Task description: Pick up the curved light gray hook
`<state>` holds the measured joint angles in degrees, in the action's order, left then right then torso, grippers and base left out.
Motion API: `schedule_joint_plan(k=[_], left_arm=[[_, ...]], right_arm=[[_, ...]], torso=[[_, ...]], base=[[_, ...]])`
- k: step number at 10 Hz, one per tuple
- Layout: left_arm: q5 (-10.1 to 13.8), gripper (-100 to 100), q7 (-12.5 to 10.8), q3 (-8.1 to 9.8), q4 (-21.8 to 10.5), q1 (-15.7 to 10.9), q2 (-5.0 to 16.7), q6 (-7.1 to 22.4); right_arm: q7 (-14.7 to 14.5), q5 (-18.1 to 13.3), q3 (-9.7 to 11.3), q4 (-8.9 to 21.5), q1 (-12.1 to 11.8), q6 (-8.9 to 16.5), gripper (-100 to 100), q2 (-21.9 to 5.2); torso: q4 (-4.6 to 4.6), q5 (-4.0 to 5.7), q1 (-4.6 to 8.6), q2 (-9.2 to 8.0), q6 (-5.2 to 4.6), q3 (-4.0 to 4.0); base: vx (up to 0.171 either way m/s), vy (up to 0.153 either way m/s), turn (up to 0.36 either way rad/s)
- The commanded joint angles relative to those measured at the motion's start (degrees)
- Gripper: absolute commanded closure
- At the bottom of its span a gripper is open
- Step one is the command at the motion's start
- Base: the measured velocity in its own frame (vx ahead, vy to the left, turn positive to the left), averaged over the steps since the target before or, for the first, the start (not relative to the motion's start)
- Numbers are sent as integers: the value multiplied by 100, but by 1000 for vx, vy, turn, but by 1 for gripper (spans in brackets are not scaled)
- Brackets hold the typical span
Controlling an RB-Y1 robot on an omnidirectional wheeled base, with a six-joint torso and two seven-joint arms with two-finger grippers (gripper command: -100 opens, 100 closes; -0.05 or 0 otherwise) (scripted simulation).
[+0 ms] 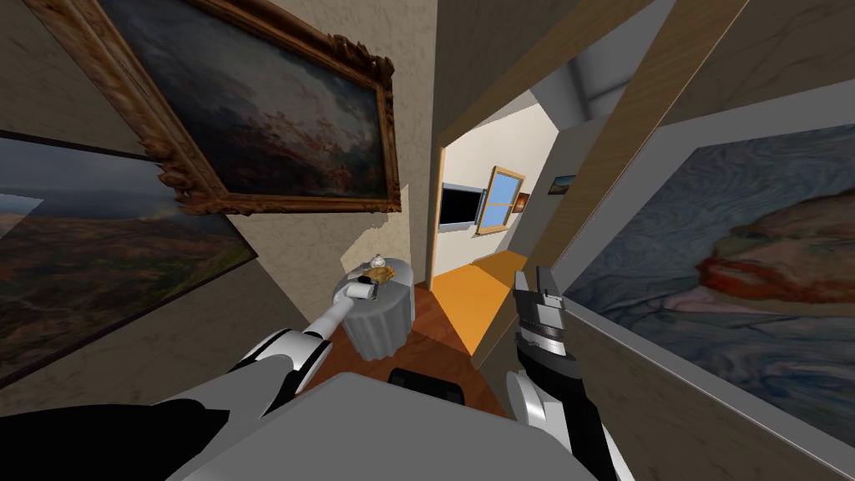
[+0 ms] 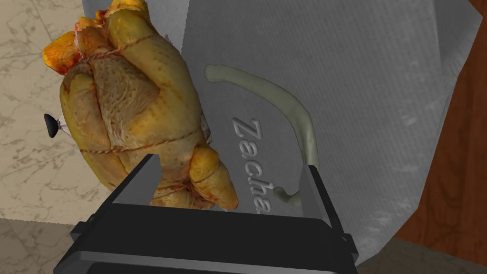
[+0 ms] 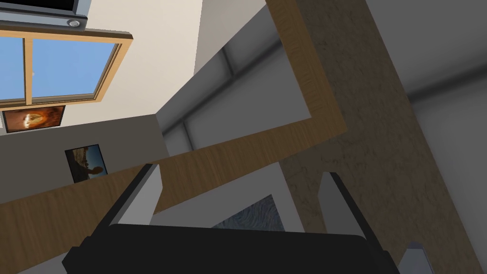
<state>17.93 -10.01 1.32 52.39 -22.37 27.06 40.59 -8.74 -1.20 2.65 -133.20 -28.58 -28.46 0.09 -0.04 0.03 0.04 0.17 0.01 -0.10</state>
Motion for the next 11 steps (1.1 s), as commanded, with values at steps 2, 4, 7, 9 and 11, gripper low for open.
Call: schedule_joint_plan(k=[2, 4, 7, 9, 11], left_arm=[[169, -100, -12, 57, -368, -159, 109, 275], [169, -100, -12, 57, -467, -159, 109, 275], [361, -100, -37, 128, -935, -346, 239, 581], [448, -100, -49, 161, -1216, -425, 301, 714], [529, -100, -61, 191, -1398, -494, 358, 832]], right_arm=[[0, 0, 0, 0, 0, 0, 0, 0], [0, 0, 0, 0, 0, 0, 0, 0], [0, 0, 0, 0, 0, 0, 0, 0], [0, 0, 0, 0, 0, 0, 0, 0], [0, 0, 0, 0, 0, 0, 0, 0]], torso=[[-1, 0, -1, 2, 0, -1], [-2, 0, 1, 6, 0, -4], [-1, 0, 0, 2, 0, -1], [-2, 1, 1, 12, 0, -7], [-1, -1, -6, 0, 0, -1]], base=[[49, -27, 7], [33, -22, 4], [39, -25, 3], [65, -26, 2], [26, -11, 0]])
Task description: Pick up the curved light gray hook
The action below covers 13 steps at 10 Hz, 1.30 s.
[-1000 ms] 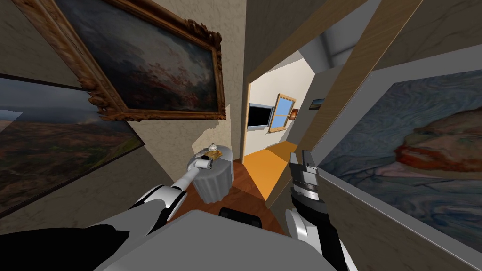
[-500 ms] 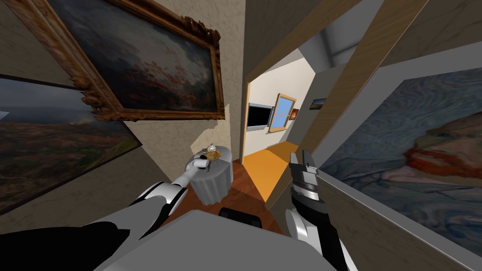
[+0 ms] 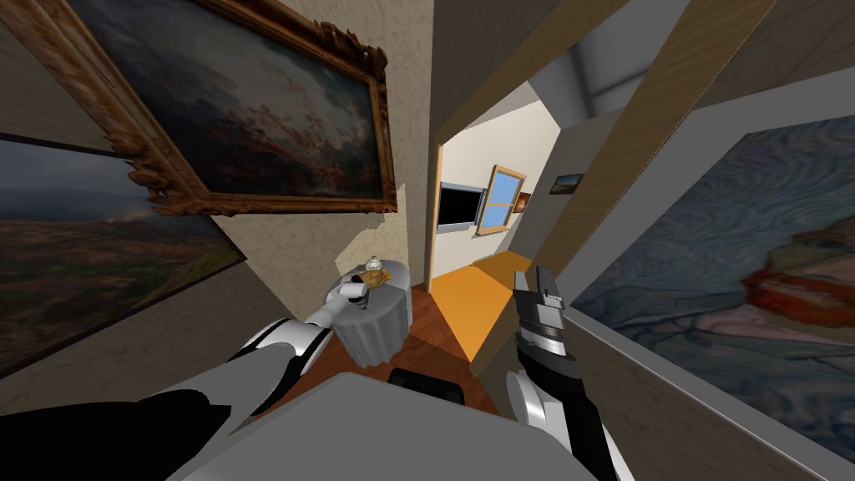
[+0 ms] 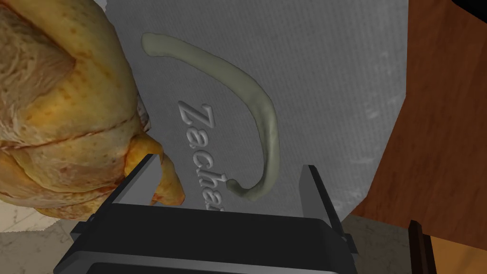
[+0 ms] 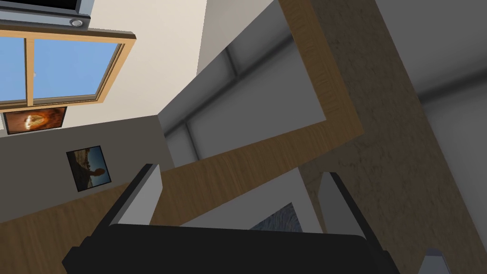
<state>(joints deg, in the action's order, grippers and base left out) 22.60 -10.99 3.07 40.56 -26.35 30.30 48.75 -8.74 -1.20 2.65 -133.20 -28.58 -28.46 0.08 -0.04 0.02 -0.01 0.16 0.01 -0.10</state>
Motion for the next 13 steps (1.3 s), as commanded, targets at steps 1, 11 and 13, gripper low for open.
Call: schedule_joint_plan(k=[1, 11, 13], left_arm=[[61, -100, 37, 17, -243, -96, 34, 16], [150, -100, -352, 40, -923, -280, 77, 341], [67, -100, -540, 8, -880, -265, 20, 348]], right_arm=[[0, 0, 0, 0, 0, 0, 0, 0], [0, 0, 0, 0, 1, 0, 0, 0], [0, 0, -1, 0, 1, 0, 0, -1]], torso=[[0, 0, 0, 0, 0, 0], [3, -3, -16, -19, -2, 10], [7, -11, -51, -34, 0, 19]], base=[[30, -13, 2], [21, 3, -28], [-55, 119, -97]])
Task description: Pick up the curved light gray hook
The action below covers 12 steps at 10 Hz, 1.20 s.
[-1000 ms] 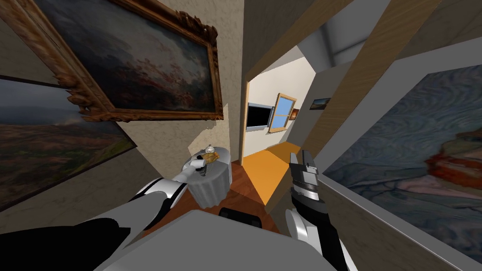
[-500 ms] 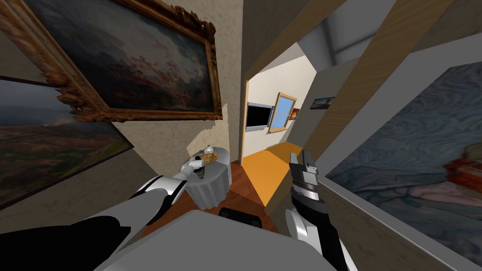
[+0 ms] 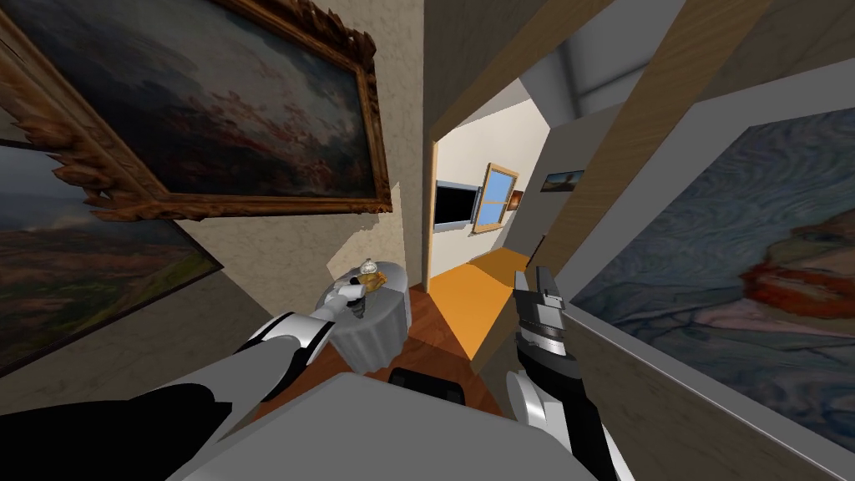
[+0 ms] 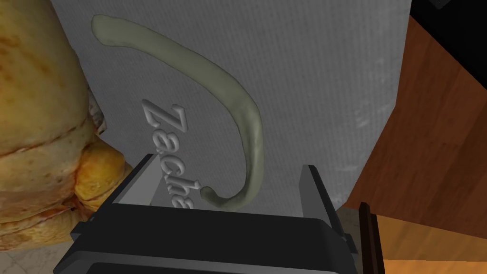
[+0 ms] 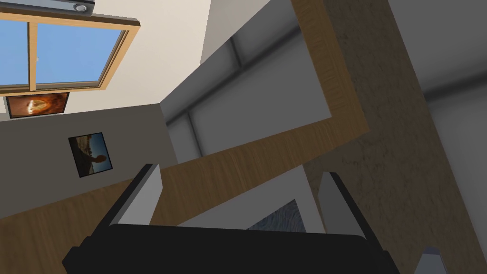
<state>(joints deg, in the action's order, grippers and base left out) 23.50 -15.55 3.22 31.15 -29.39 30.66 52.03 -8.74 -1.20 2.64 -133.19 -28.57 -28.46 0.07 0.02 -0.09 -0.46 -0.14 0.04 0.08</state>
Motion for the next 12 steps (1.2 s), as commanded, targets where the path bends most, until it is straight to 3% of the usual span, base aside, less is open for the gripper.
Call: schedule_joint_plan(k=[1, 6, 7, 8, 9, 10, 12], left_arm=[[-106, -100, -270, -39, 103, 54, -74, 29], [-522, -100, -1158, -198, 314, 129, -358, 69], [-522, -100, -1202, -198, 314, 129, -358, 69], [-606, -100, -1388, -230, 357, 144, -415, 76], [-562, -100, -1268, -214, 295, 117, -389, 56], [-569, 100, -1298, -217, 290, 114, -394, 50], [-564, 100, -1298, -218, 282, 125, -406, 64]], right_arm=[[0, 0, 0, 0, 0, 0, 0, 0], [0, 0, 0, 0, 1, 0, 0, 0], [0, 0, 0, 0, 1, 0, 0, 0], [0, 0, 0, 0, 0, 0, 0, 0], [0, 0, 0, 0, 0, 0, 0, 0], [0, 0, 0, 0, -1, 0, 0, 1], [0, 0, 1, 0, -1, 0, 0, 1]], torso=[[0, 0, 0, 0, 0, 0], [1, 0, -4, -5, -2, 2], [1, 0, -1, -6, -2, 3], [0, 2, 9, 3, 1, -1], [-1, 3, 12, 6, -1, -3], [-2, 5, 22, 13, 1, -7], [0, 13, 28, 28, -3, -13]], base=[[-39, 65, -96], [-61, 101, -150], [-42, 70, -46], [-37, 66, -57], [-19, 35, -23], [-4, 6, 3], [-4, -2, 2]])
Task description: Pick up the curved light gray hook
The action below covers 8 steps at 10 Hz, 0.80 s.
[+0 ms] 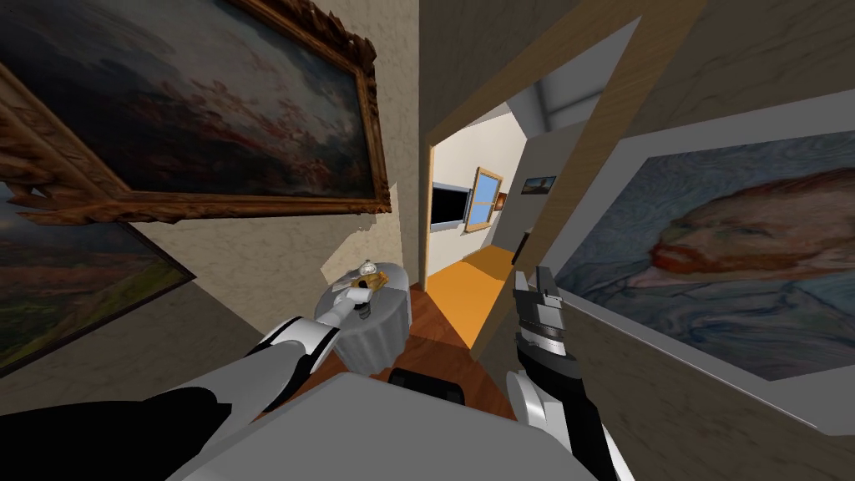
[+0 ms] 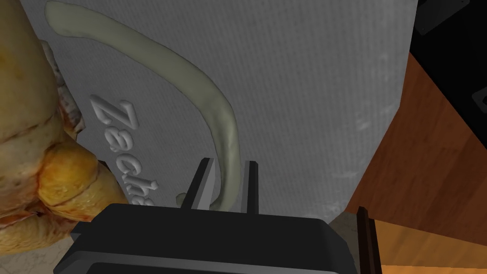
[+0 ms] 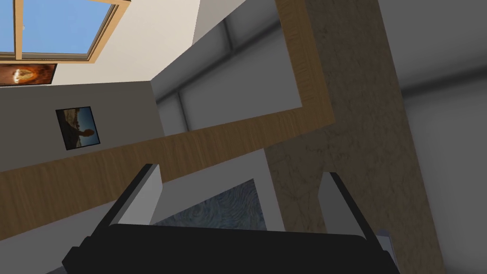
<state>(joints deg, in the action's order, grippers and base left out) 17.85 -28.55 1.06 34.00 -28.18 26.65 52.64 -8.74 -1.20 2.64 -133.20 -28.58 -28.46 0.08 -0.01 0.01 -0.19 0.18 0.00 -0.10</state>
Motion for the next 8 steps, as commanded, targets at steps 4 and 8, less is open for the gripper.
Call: schedule_joint_plan(k=[4, 8], left_arm=[[125, 100, 285, 50, -13, -8, 101, 0], [375, 100, 812, 145, -140, -53, 271, -24]], right_arm=[[0, 0, 0, 0, 0, 0, 0, 0], [0, 0, 0, 0, -1, 0, 0, 1]], torso=[[-1, 0, -1, 4, -1, -2], [-5, 9, 34, 29, -2, -16]], base=[[9, -20, 41], [66, -95, 120]])
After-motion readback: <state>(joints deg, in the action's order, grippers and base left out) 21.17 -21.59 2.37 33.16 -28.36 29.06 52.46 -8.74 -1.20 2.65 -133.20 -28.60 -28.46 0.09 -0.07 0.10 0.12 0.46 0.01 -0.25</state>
